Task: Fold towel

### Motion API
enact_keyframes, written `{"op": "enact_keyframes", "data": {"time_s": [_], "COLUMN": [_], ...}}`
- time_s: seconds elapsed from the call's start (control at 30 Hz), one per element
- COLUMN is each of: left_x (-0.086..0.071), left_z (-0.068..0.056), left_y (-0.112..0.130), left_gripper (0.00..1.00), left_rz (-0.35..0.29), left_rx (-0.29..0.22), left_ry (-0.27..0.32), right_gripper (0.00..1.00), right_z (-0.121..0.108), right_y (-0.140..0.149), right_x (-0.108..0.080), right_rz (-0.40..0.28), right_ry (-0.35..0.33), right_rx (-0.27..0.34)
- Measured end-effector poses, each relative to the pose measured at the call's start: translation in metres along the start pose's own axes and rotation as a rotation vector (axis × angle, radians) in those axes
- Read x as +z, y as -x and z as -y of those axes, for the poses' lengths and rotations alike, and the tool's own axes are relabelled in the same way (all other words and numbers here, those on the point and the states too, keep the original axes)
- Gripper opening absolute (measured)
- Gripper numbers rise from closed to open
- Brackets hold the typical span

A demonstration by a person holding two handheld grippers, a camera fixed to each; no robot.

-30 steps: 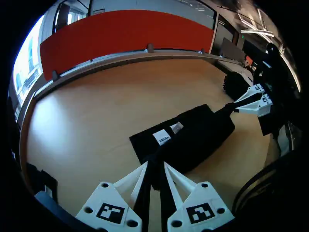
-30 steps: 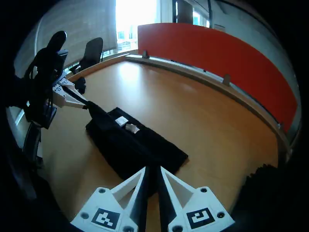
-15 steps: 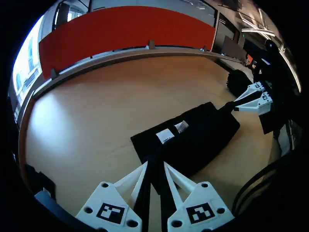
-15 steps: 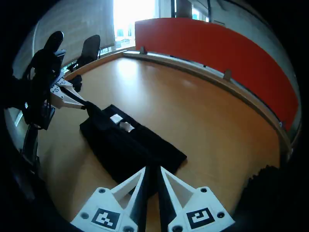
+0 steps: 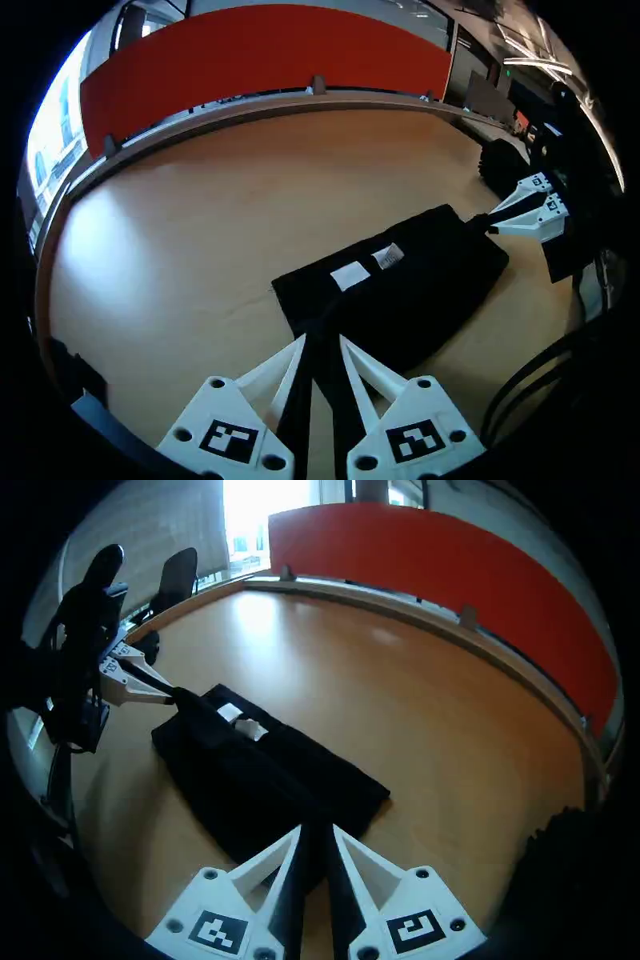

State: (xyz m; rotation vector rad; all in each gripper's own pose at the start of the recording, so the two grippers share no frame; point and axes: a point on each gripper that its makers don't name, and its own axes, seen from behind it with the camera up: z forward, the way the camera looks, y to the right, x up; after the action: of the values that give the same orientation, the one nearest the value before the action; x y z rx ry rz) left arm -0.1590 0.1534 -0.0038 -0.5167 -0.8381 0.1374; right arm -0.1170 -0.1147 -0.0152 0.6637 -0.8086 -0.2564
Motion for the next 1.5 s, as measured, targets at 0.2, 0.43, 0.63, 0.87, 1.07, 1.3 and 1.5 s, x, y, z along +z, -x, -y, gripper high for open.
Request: {"op": "enact_keyframes", "data": {"time_s": [0.2, 0.43, 0.63, 0.87, 1.07, 1.3, 1.5], "left_x": [0.007, 0.012, 0.014, 0.016, 0.017, 0.017, 0.018], "left_z": [0.002, 0.008, 0.014, 0.02, 0.024, 0.031, 0.036], "left_y": [0.003, 0.003, 0.002, 0.003, 0.0, -0.006, -0.013], "left_gripper": [0.16, 0.26, 0.42, 0.61, 0.61, 0.61, 0.61], "left_rz": [0.009, 0.018, 0.021, 0.024, 0.023, 0.018, 0.01], "left_rx": [0.001, -0.003, -0.001, 0.009, 0.014, 0.015, 0.017], "left_ry": [-0.011, -0.034, -0.053, -0.078, -0.091, -0.107, -0.119], "right_gripper": [0.17, 0.34, 0.61, 0.82, 0.88, 0.91, 0.92], "right_z": [-0.004, -0.014, -0.02, -0.027, -0.032, -0.039, -0.046], "right_y": [0.004, 0.009, 0.01, 0.01, 0.007, 0.002, -0.005], "right_x": [0.005, 0.009, 0.011, 0.013, 0.014, 0.015, 0.017], "right_rz": [0.01, 0.033, 0.041, 0.045, 0.041, 0.031, 0.017], "right_ry": [0.016, 0.053, 0.074, 0.092, 0.105, 0.122, 0.138], "right_rx": [0.007, 0.015, 0.009, 0.009, 0.006, 0.007, 0.011]}}
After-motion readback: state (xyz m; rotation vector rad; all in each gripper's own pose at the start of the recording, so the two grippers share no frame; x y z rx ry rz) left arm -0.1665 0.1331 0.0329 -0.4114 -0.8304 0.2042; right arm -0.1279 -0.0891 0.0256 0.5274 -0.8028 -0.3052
